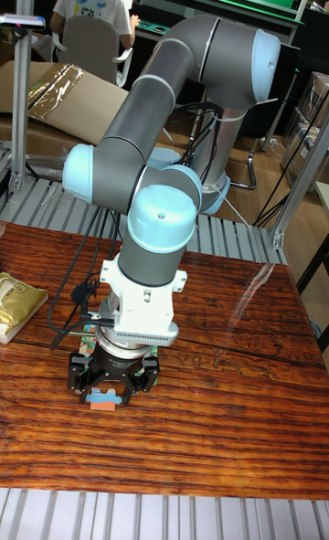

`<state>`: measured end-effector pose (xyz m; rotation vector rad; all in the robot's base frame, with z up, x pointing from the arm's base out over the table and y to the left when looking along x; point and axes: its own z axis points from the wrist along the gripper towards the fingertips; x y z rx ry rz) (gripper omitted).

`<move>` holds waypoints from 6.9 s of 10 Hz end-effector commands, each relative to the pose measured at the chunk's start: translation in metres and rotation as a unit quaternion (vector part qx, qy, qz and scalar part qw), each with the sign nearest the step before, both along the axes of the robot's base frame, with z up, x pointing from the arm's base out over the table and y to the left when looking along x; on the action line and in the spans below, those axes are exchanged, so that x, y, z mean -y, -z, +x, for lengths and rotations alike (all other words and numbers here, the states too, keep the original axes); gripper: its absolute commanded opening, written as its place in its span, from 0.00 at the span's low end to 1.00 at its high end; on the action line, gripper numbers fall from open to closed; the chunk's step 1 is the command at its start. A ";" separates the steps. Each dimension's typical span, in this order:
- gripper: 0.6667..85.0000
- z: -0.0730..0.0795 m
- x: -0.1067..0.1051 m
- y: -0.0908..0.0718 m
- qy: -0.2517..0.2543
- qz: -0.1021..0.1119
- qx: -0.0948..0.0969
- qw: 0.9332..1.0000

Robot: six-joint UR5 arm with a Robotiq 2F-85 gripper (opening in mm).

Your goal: Assemble one piece of a puzzle

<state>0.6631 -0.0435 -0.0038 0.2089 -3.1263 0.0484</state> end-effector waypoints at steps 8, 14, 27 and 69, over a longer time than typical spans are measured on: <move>0.78 0.001 -0.008 0.002 0.003 0.023 0.006 1.000; 0.78 0.003 -0.006 0.002 0.004 0.019 0.010 1.000; 0.77 0.007 0.001 -0.002 0.008 0.002 0.015 1.000; 0.58 0.009 0.000 -0.016 0.073 -0.012 0.012 0.997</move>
